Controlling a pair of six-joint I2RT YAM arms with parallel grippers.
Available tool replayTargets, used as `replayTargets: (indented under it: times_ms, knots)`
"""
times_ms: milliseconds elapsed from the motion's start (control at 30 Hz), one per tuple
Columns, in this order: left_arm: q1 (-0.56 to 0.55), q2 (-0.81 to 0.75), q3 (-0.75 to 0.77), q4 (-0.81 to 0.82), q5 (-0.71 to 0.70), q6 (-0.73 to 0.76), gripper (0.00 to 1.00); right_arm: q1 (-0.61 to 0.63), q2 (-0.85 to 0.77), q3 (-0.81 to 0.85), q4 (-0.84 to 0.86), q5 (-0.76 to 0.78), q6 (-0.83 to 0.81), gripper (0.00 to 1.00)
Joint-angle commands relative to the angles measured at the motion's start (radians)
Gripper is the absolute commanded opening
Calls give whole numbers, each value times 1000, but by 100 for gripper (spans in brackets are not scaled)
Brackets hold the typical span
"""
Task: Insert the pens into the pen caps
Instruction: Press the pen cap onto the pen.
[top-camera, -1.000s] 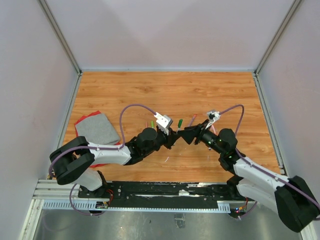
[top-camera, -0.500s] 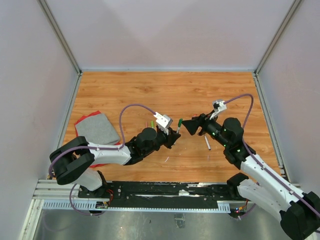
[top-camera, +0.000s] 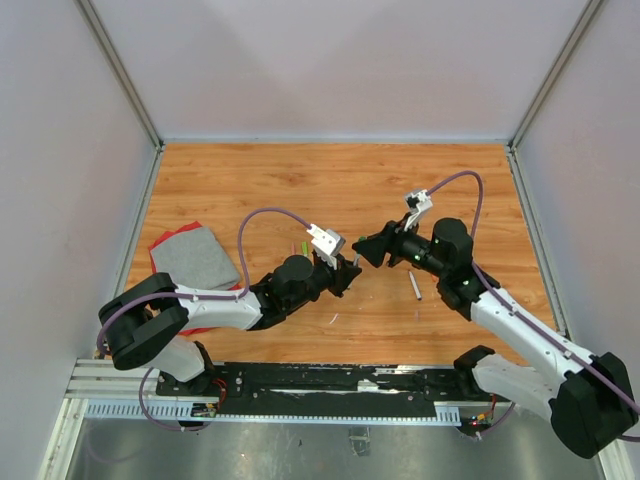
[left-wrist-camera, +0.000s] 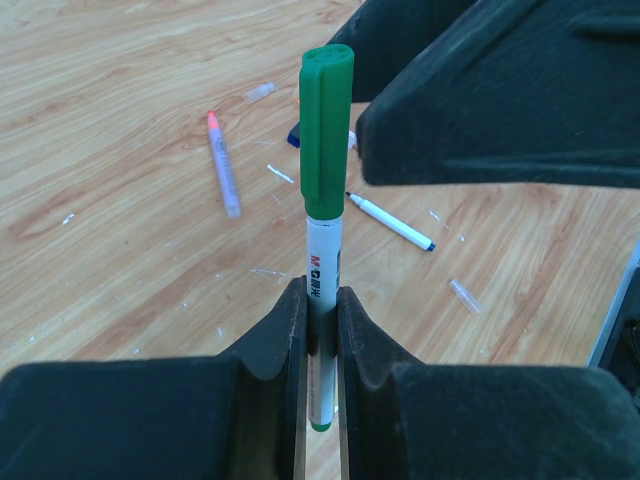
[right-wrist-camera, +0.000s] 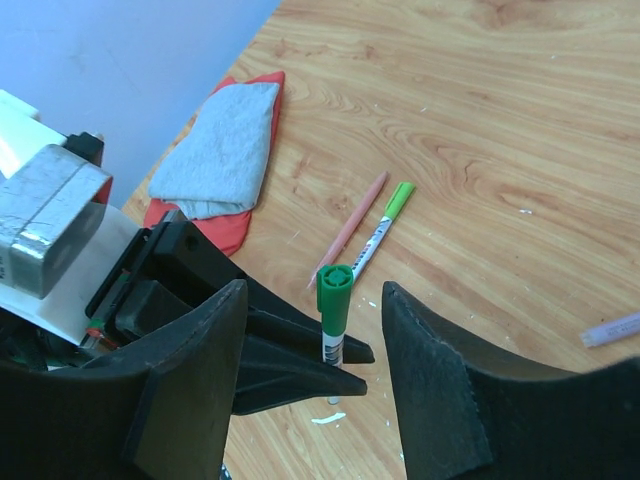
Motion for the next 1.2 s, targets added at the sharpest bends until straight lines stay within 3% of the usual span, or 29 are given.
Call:
replayTargets:
  times_ms: [0,400,733,1167]
  knots:
    - [-7,-23,9,52,2,15,0,-12,22,20,50,-44,1,54]
    - [-7,-25,5,57,8,14,1,-13,75,21,104,-53,0,40]
    - [-7,-28,3,59,5,9,1,-4,107,-26,109,-73,-32,2]
    - [-7,-55,-14,72,-8,1,0,167,163,-229,245,79,-15,1]
